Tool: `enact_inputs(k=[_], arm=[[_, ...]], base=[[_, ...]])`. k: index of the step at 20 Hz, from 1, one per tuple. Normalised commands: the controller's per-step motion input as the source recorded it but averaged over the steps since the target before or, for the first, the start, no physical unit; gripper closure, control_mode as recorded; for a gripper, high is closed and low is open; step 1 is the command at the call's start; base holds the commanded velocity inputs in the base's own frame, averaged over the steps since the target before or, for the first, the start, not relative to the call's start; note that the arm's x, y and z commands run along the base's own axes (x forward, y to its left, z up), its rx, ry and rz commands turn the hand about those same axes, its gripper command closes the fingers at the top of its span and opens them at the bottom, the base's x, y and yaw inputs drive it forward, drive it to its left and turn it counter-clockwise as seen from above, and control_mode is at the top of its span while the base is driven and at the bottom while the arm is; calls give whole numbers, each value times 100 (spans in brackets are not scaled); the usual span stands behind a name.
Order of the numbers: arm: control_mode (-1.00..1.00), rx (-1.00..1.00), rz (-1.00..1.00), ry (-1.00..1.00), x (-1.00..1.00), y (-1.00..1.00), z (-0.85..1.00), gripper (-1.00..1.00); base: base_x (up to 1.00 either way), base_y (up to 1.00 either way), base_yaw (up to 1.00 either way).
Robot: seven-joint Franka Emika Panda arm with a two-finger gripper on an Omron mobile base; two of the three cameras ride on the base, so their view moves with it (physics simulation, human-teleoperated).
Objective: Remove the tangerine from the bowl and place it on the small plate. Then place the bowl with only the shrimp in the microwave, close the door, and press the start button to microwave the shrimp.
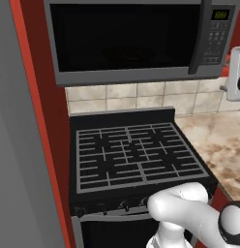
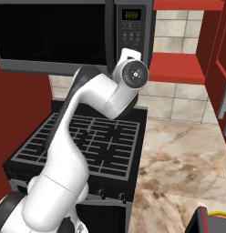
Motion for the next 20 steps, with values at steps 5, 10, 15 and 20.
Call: enact_inputs(k=[5, 10, 15, 20], arm=[[-100, 4, 0, 0, 37, -24, -2, -100], [-100, 3, 0, 0, 29, -22, -3, -100], [-100, 3, 0, 0, 34, -6, -12, -100], [-100, 3, 0, 0, 31, -7, -9, -100]], base=[[0, 0, 0], [0, 0, 0], [0, 0, 0], [0, 0, 0]])
